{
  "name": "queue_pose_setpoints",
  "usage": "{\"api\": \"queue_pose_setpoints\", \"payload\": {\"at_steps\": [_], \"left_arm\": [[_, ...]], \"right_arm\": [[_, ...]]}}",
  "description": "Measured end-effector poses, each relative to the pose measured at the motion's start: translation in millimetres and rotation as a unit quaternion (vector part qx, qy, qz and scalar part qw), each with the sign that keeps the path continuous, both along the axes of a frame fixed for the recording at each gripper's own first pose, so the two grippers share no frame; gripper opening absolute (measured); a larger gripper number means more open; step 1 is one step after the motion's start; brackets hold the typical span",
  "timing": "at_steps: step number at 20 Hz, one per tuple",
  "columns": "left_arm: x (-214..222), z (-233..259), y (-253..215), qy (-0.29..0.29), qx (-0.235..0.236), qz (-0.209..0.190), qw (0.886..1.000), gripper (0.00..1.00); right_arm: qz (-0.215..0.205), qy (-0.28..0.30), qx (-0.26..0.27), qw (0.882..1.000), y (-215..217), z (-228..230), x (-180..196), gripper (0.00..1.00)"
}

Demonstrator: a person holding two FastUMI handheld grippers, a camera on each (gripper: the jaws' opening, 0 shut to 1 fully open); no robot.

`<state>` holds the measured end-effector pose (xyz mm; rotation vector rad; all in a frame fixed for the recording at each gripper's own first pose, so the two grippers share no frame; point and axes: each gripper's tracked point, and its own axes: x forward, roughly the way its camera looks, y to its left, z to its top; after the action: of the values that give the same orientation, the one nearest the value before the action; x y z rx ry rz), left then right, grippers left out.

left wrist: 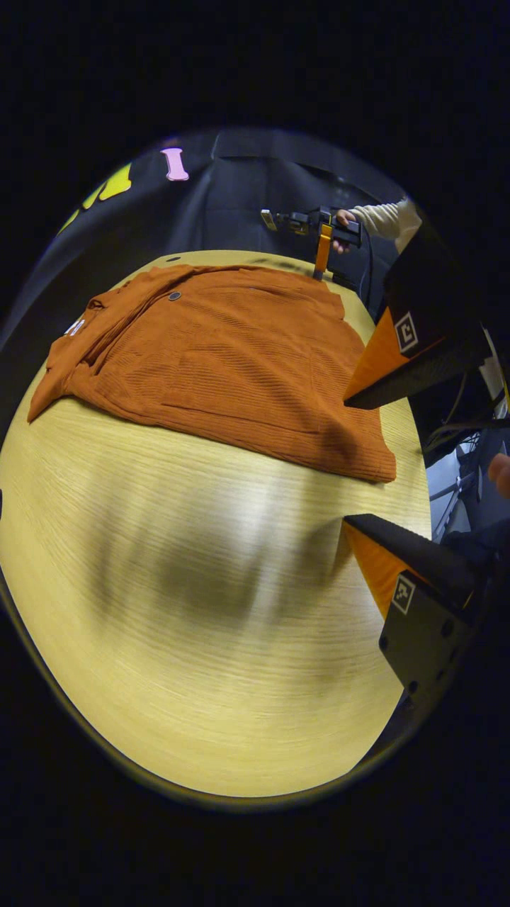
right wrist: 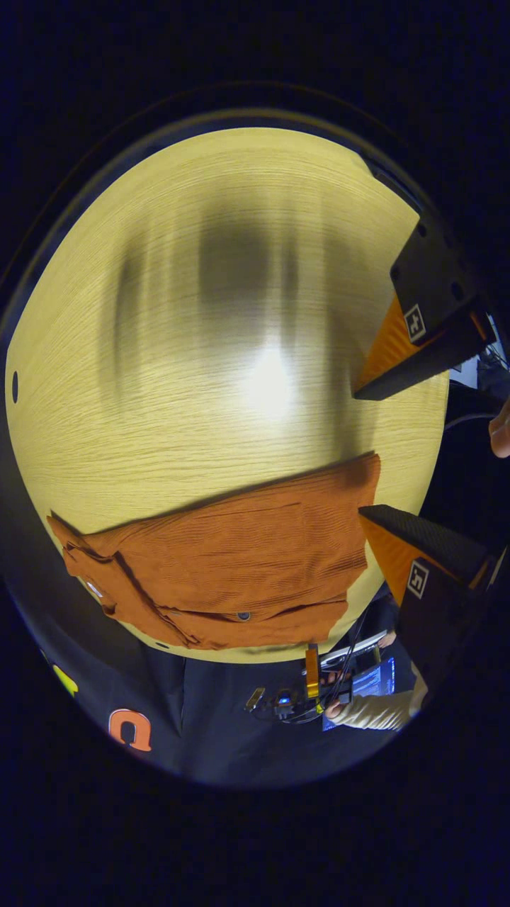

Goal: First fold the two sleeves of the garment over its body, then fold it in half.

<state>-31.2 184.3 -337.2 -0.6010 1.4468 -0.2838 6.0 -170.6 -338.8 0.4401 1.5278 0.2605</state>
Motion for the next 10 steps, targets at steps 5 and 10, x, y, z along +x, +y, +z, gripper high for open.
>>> {"api": "queue_pose_setpoints", "payload": {"at_steps": [5,10], "left_arm": [[-3.5,-0.1,-18.0,-0.030,-0.018,-0.038,0.999,0.94],[-2.6,-3.2,-36.5,-0.029,-0.018,-0.062,0.997,0.83]], "right_arm": [[-0.019,0.021,0.060,0.998,24.3,2.0,3.6,0.94],[0.005,0.015,0.094,0.995,63.8,-0.8,1.6,0.93]]}}
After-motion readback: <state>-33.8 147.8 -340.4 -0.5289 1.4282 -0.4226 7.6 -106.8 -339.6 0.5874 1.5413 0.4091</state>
